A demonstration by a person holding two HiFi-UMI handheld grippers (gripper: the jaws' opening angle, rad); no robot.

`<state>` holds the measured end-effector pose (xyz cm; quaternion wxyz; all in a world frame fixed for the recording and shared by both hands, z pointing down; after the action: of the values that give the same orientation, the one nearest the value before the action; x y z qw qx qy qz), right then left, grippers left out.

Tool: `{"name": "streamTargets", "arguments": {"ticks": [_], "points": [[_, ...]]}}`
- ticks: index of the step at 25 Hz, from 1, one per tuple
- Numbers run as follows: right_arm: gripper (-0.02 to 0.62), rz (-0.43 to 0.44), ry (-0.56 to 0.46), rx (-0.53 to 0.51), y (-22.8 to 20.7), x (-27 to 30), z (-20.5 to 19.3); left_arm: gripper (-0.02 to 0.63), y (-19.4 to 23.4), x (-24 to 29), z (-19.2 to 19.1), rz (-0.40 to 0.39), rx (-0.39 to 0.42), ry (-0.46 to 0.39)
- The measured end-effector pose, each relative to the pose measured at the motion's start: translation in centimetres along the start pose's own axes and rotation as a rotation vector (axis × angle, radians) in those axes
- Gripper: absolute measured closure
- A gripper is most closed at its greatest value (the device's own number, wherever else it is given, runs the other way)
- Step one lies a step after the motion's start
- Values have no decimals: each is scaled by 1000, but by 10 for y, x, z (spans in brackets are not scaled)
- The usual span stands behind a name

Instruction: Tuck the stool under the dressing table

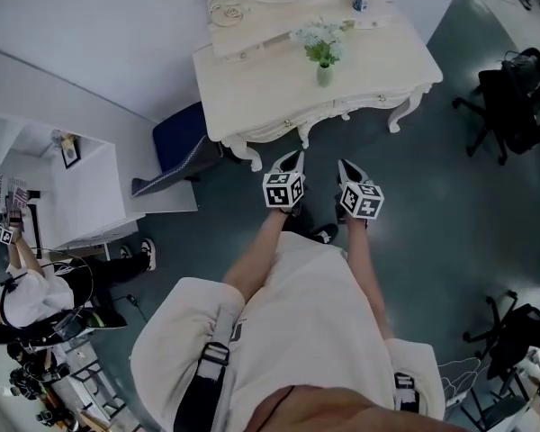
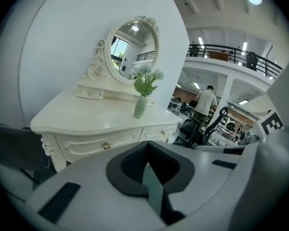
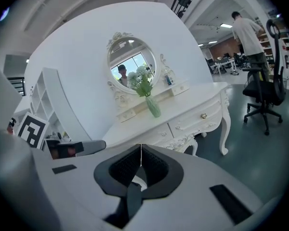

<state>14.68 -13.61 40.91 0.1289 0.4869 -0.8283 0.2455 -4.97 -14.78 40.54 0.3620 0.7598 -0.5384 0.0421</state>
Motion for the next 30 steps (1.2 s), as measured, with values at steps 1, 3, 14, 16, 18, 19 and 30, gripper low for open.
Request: {"name": "streamTargets", "arguments": {"ticks": [1, 3, 14, 16, 18, 19, 30], "points": [[551, 1, 3, -4, 0, 1, 0, 591, 0, 1, 0, 3, 4, 4], [551, 5, 9, -12, -1, 2, 1, 592, 1, 1, 0, 7, 6, 10], [551, 14, 31, -38, -1, 1, -2, 592, 3, 0, -5, 22, -1, 21], [551, 17, 42, -43, -2, 1, -4, 591, 4, -1, -6, 27, -8, 21], [552, 18, 53, -48, -2, 2, -5, 591, 7, -3, -5, 33, -15, 20], [552, 17, 55, -49, -1, 2, -5, 592, 8, -3, -5, 36, -17, 19], [552, 32, 75, -43, -3, -1, -11, 591, 3, 0, -10, 30, 2, 40]]}}
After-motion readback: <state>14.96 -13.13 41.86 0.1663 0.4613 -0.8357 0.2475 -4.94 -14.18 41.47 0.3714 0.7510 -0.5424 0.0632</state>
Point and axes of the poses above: the fingertips, and each gripper's own axes: x forward along the fingers, y to its left, z out of its top, the point moved 8 cm from there along -x, backward along the fingers, and after that the axes turned 11 degrees about -x, right-handed, at the moved point
